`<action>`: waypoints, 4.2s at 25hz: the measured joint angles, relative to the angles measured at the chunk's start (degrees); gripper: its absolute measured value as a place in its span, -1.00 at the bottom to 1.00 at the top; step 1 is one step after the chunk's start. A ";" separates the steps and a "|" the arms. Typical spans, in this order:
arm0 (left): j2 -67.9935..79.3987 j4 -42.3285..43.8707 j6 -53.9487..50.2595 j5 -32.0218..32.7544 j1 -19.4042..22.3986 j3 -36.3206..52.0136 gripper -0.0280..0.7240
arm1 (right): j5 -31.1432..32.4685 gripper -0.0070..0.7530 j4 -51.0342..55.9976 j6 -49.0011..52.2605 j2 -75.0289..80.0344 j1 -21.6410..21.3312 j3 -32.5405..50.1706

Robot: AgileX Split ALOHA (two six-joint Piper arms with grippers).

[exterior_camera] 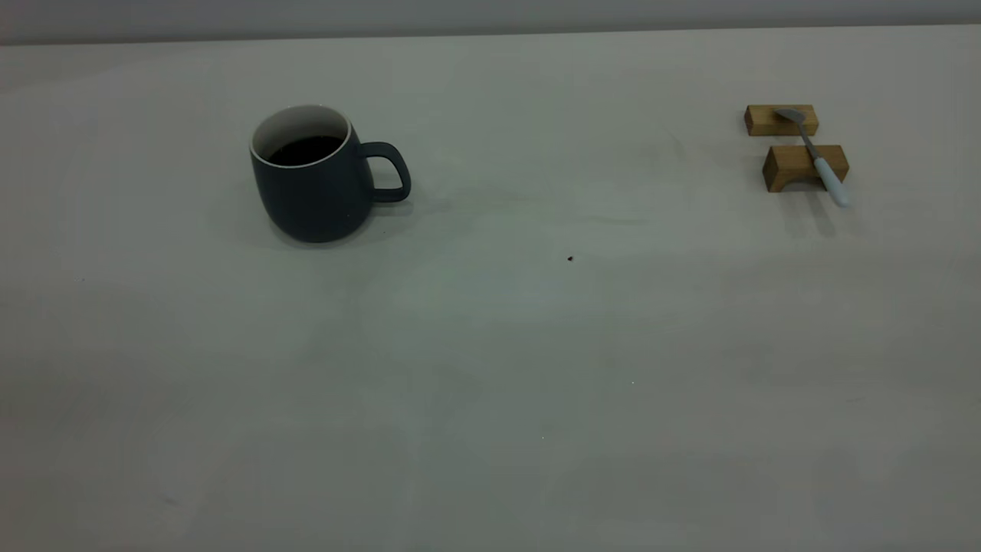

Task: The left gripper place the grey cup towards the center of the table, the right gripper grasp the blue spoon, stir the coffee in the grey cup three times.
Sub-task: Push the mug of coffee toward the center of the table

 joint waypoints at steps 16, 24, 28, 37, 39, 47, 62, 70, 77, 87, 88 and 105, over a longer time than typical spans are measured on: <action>0.00 0.00 0.00 0.00 0.00 0.00 0.63 | 0.00 -0.36 0.00 0.00 0.00 0.00 0.04; 0.00 0.00 0.00 0.00 0.00 0.00 0.63 | 0.00 -0.36 0.00 0.00 0.00 0.00 0.04; 0.00 0.00 0.00 0.00 0.00 0.00 0.63 | 0.00 -0.36 0.00 0.00 0.00 0.00 0.04; 8.30 -0.02 -2.56 -0.08 0.00 -0.71 0.63 | 0.00 -0.36 0.00 0.00 0.00 0.00 0.04; 13.62 -0.02 -2.56 -0.60 0.00 -1.84 0.63 | 0.00 -0.36 0.00 0.00 0.00 0.00 0.04; 38.48 -0.02 -1.31 -13.47 0.00 -5.89 0.63 | 0.00 -0.36 0.00 0.00 0.00 0.00 0.04; 90.65 -0.02 14.41 -37.47 0.00 -21.85 0.63 | 0.00 -0.36 0.00 0.00 0.00 0.00 0.04; 110.50 -0.07 34.94 -41.41 -0.05 -37.28 0.63 | 0.00 -0.36 0.00 0.00 0.00 0.00 0.04; 126.98 -0.07 55.56 -41.70 -0.63 -50.59 0.63 | 0.00 -0.36 0.00 0.00 0.00 0.00 0.04; 138.57 -14.31 83.40 -38.81 -5.12 -60.50 0.63 | 0.00 -0.36 0.00 0.00 0.00 0.00 0.04; 139.08 -16.03 85.91 -38.09 -5.60 -61.02 0.63 | 0.00 -0.36 0.00 0.00 0.00 0.00 0.04; 140.36 -27.60 95.05 -39.77 -14.30 -61.60 0.63 | 0.00 -0.36 0.00 0.00 0.00 0.00 0.04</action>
